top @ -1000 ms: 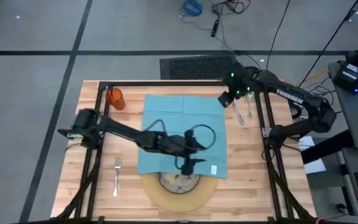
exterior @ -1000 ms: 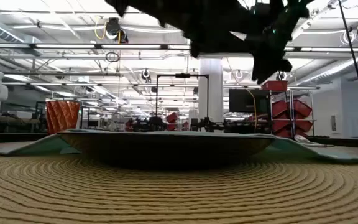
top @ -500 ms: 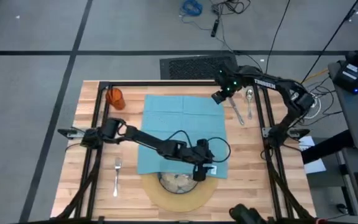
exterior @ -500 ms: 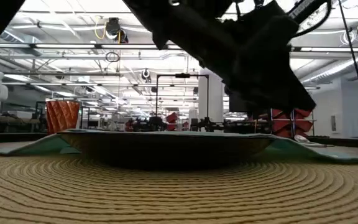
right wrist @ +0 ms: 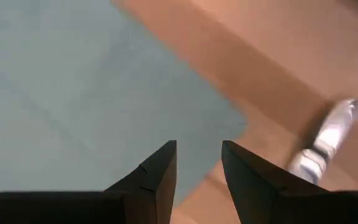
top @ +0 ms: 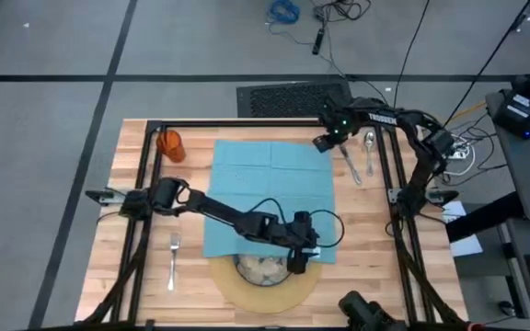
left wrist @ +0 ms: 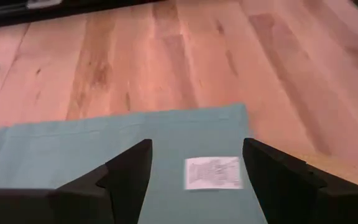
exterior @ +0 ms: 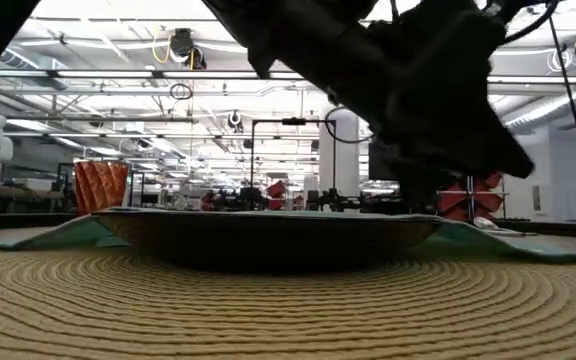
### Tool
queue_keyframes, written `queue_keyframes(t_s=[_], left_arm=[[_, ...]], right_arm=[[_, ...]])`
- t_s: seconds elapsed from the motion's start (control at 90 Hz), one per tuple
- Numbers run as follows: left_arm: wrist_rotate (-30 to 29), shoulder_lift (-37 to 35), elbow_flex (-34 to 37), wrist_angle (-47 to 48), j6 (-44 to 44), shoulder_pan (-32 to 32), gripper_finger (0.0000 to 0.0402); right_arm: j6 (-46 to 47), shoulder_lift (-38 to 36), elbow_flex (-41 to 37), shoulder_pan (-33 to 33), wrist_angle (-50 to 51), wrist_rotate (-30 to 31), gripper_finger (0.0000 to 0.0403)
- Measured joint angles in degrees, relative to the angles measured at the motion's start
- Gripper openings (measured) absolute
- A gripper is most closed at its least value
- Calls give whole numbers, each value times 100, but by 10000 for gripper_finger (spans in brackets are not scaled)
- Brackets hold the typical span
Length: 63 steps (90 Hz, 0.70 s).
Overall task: Set table place
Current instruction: Fold the blue napkin
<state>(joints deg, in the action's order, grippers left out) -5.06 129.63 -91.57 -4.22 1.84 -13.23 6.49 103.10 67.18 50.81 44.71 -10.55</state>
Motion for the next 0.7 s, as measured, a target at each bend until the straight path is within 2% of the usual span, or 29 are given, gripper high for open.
queue_keyframes(t_s=[0.222,0.444,0.7], left_arm=[[0,435,-226,106,-45,-48,237],[1,489,-299,89,-48,-52,237],[176,491,-299,308,-78,-72,237]], right_arm=[[-8,71,0,-11,-106,-9,118],[-12,71,0,133,-80,-45,118],[-19,138,0,208,-125,-386,118]])
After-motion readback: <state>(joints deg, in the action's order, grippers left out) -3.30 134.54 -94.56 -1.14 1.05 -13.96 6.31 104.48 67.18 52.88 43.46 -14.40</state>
